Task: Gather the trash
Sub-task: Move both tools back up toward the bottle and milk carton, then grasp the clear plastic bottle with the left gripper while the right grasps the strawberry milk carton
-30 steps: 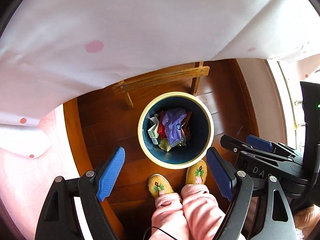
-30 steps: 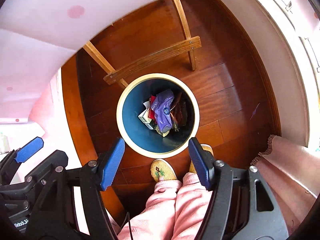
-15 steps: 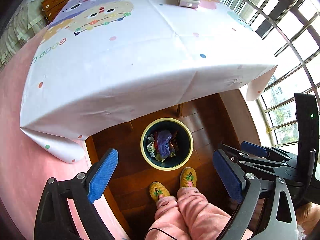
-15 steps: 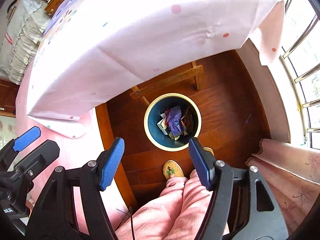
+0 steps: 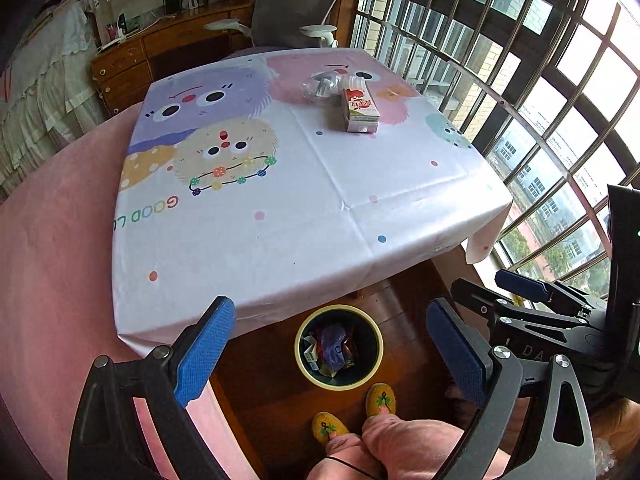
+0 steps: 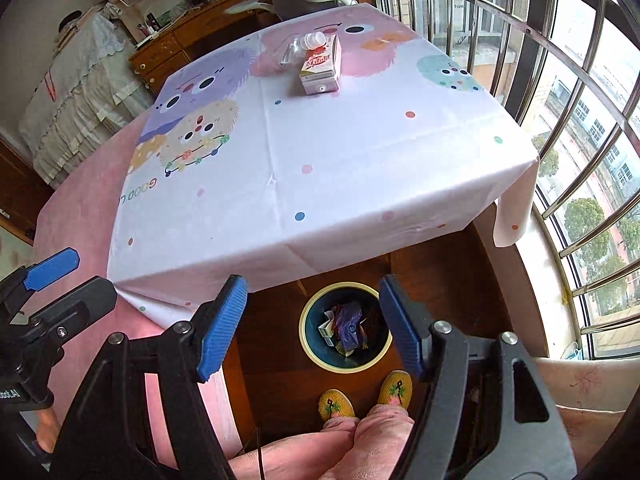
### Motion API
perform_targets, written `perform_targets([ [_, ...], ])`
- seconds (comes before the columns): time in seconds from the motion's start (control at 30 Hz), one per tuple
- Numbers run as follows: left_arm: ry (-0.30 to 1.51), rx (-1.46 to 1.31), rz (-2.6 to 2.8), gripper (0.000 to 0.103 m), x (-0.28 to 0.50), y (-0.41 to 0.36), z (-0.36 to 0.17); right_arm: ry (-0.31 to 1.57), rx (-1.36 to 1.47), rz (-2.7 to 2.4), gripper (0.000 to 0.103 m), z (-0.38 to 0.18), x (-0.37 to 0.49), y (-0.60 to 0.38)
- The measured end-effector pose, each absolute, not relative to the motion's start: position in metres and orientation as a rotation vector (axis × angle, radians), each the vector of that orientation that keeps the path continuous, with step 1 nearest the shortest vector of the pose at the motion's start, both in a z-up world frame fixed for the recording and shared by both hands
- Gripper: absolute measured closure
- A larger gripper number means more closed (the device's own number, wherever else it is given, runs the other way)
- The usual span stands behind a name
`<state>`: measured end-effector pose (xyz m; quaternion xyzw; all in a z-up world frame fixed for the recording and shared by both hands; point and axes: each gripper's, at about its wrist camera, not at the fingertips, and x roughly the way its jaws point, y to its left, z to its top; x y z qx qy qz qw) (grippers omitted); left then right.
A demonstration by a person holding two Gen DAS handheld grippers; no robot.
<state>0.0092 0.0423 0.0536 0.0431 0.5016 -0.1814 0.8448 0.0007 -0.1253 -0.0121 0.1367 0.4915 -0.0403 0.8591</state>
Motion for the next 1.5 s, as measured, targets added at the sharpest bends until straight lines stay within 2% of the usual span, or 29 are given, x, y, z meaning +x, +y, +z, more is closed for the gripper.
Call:
perform_targets([
  [0.23,0.998,0.088,-0.371,0.006,0.040,0.048,0.090,0.966,0.253,-0.087,0.034,0.022,0.028,-0.132],
  [0.5,0.985,0.066,-0.311,0.006,0.095,0.044,0.094,0.944,0.213,-0.106,0.030,0.029,0.099,-0.148],
  [1.0,1.089,0.013,-0.126,0.006,0.268,0.001,0.043,1.065,0.242,-0.092,0.029,-0.058,0.336,-0.203],
  [1.2,1.137,-0.046,-0.065,0.006,0.333,-0.024,0.020,1.151,0.138,-0.049,0.030,-0.101,0.397,-0.206],
  [1.23,1.144,-0.054,-0.062,0.006,0.342,-0.029,0.017,1.161,0.122,-0.042,0.032,-0.106,0.400,-0.208],
  [1.3,1.156,-0.065,-0.063,0.006,0.357,-0.039,0.010,1.177,0.128,-0.004,0.047,-0.114,0.407,-0.217],
  [1.5,1.199,-0.164,-0.091,0.006,0.402,-0.067,-0.015,1.178,0.081,0.046,0.049,-0.118,0.414,-0.253],
])
